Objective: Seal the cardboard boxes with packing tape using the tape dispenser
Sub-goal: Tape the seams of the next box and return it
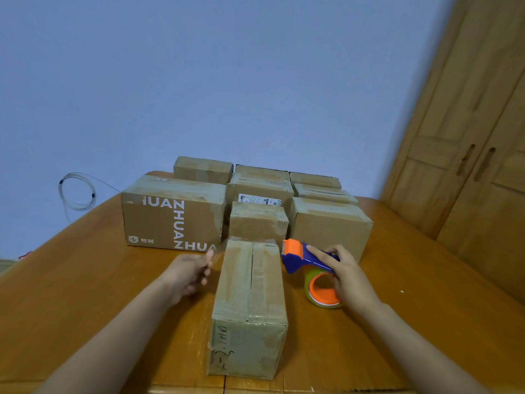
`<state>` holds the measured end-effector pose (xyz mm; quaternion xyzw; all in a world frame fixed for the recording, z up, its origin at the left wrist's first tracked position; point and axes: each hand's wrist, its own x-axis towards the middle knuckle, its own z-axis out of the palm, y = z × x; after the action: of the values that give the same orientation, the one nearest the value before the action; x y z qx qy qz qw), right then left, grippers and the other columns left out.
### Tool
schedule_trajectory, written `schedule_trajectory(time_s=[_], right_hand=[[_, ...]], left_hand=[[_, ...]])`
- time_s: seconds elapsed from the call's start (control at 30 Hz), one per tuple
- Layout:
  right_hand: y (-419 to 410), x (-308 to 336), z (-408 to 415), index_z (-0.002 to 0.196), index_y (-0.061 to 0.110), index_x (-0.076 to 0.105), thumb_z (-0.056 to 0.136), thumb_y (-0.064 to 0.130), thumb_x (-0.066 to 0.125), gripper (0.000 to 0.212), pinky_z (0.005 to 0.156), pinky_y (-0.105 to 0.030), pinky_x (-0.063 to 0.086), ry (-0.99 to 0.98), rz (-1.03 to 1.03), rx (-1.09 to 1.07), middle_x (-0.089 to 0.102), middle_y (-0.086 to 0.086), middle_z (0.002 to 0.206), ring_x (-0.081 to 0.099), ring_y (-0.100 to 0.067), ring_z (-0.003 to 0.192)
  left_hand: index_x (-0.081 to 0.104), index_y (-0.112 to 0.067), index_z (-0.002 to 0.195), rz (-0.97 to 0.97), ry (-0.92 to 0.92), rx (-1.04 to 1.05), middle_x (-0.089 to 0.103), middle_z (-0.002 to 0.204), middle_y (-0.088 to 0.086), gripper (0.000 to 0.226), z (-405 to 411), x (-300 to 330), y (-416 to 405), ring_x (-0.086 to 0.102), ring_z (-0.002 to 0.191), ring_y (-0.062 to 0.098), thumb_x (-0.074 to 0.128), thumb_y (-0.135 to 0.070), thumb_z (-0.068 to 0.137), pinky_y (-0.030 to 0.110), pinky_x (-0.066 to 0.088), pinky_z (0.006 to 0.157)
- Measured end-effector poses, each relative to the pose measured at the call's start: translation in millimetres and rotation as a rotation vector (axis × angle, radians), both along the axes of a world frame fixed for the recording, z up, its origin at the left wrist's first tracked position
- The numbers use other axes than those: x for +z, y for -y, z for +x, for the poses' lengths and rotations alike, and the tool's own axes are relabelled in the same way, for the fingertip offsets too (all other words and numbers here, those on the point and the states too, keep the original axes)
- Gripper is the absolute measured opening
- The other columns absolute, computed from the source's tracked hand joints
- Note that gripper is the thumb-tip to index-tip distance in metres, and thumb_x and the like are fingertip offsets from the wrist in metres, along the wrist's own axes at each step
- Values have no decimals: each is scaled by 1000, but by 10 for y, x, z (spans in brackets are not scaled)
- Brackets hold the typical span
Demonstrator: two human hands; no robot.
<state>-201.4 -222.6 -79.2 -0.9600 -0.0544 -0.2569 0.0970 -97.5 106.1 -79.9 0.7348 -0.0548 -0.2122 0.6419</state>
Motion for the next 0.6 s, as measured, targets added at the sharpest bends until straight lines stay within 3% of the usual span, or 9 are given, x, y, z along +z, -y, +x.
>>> schedule_trajectory(time_s=[0.13, 0.33, 0.43, 0.53, 0.6], right_hand=[[-35, -25, 20, 144, 42, 24, 86, -10, 54, 83, 87, -30, 42, -5, -8, -37, 45, -7, 126, 44, -23, 115], [-50, -23, 7, 145, 39, 30, 86, -11, 54, 81, 86, -30, 42, -6, -24, -50, 45, -8, 126, 44, -24, 115], [-76, -18, 0, 145, 40, 28, 86, -10, 54, 82, 84, -30, 42, -13, -19, -57, 45, -8, 125, 45, -24, 114], [-85, -16, -17, 146, 39, 28, 87, -9, 54, 80, 85, -29, 42, -28, -19, -64, 44, -7, 127, 43, -23, 116], [-88, -6, -28, 146, 40, 27, 89, -7, 53, 78, 87, -29, 41, -37, -17, -74, 43, -6, 129, 41, -22, 117]], left_hand=[[63, -4, 85, -32, 112, 84, 64, 70, 8, 39, -104, -109, 232, 56, 59, 18, 49, -38, 98, 26, 43, 53], [62, -10, 66, 80, 392, 254, 64, 58, 1, 40, -184, -169, 310, 57, 54, 12, 54, -34, 97, 25, 43, 51], [71, -18, 75, 175, 395, 237, 71, 69, 0, 35, -187, -183, 302, 65, 68, 19, 54, -40, 96, 39, 52, 63], [68, -28, 79, 240, 339, 187, 70, 81, -2, 25, -191, -99, 301, 68, 85, 22, 53, -38, 97, 43, 56, 80], [68, -24, 98, 253, 271, 154, 64, 80, -3, 19, -181, -45, 317, 65, 84, 21, 53, -36, 97, 38, 56, 75]])
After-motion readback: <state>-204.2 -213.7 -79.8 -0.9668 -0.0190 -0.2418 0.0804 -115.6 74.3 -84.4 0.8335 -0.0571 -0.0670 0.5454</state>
